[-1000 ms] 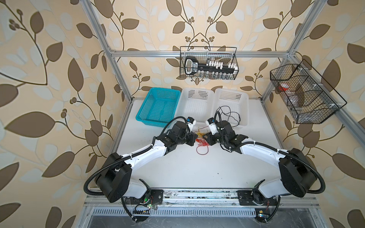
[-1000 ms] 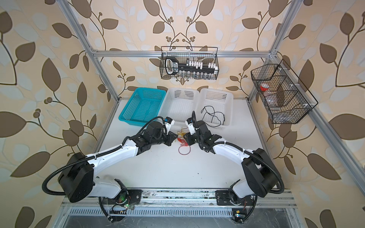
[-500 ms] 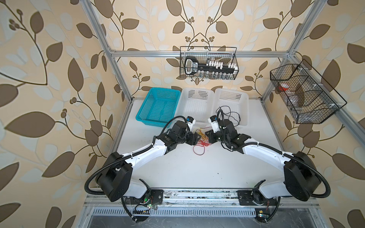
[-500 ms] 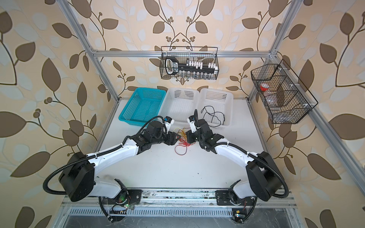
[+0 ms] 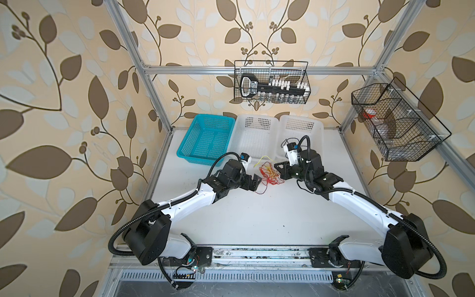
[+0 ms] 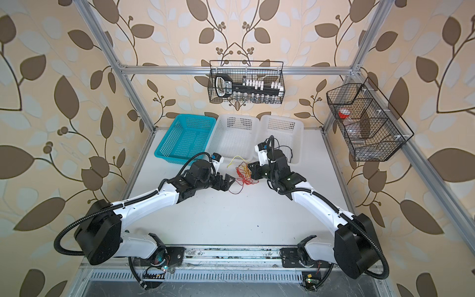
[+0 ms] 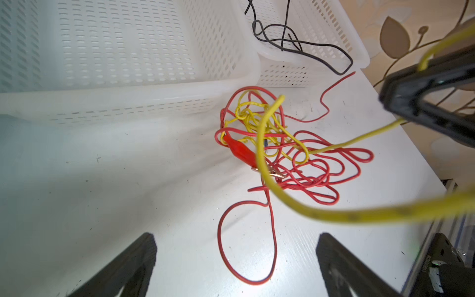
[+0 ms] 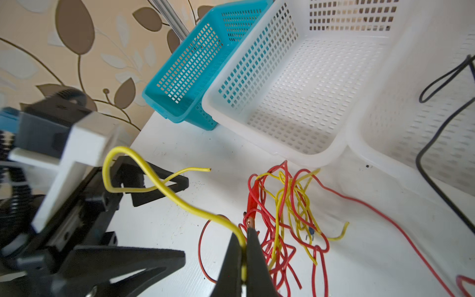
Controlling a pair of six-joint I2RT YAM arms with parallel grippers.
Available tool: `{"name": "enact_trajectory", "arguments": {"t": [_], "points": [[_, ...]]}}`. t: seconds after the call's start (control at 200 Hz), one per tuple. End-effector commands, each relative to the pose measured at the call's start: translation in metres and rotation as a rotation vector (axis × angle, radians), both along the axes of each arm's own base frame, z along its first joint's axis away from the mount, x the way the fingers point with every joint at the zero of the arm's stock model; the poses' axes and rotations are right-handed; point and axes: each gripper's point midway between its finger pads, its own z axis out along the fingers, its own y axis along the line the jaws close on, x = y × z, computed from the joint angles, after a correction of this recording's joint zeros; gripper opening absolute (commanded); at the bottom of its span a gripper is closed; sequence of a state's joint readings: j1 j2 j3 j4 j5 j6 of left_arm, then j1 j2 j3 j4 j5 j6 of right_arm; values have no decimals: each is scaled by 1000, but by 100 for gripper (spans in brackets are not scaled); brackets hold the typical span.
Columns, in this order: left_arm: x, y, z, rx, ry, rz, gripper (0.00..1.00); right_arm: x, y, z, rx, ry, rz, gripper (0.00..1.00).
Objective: Untangle the cables
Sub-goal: 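Grasp the yellow wire with the right gripper and open the left gripper, then pull the yellow wire out with the right gripper while the left grips the red clip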
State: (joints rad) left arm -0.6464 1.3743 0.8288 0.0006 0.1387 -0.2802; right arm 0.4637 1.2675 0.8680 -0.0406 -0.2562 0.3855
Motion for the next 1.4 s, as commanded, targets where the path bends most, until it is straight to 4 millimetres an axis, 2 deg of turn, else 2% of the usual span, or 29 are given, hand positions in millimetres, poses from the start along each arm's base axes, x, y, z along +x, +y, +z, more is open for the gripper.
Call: {"name": "enact_trajectory", "arguments": {"t": [0.0, 0.135, 0.28, 0.29, 0.315, 0.475, 0.555, 0.72, 0.77, 0.895, 1.005, 1.185, 1.394], "points": [[8, -4, 18, -77, -30, 31, 99, -7, 10, 29, 77, -41, 46, 0], [15, -14, 25, -142, -23, 38, 99, -17, 16, 39, 92, -64, 72, 0], [18, -27, 30, -194, 2, 16, 94, -23, 22, 43, 98, -79, 91, 0], [20, -28, 22, -185, 21, 18, 93, -24, 23, 44, 102, -81, 94, 0], [20, -30, 17, -185, 35, 19, 92, -24, 24, 45, 108, -84, 97, 0], [22, -37, 14, -248, 59, 21, 83, -29, 34, 49, 135, -92, 126, 0], [22, -39, 14, -272, 64, 23, 72, -30, 36, 50, 138, -94, 131, 0], [24, -38, 9, -263, 71, 39, 27, -29, 33, 49, 131, -94, 110, 0], [24, -36, 5, -249, 78, 44, 21, -27, 29, 49, 117, -97, 84, 0], [20, -31, -6, -211, 95, 50, 13, -16, 7, 47, 47, -104, -30, 0], [18, -24, -15, -178, 102, 70, 0, -6, -20, 43, 2, -89, -136, 0], [20, -3, -30, -85, 105, 150, 0, 3, -72, 41, -45, -70, -298, 0], [26, 31, -42, -1, 127, 274, 0, -2, -132, 42, -109, -68, -479, 0]]}}
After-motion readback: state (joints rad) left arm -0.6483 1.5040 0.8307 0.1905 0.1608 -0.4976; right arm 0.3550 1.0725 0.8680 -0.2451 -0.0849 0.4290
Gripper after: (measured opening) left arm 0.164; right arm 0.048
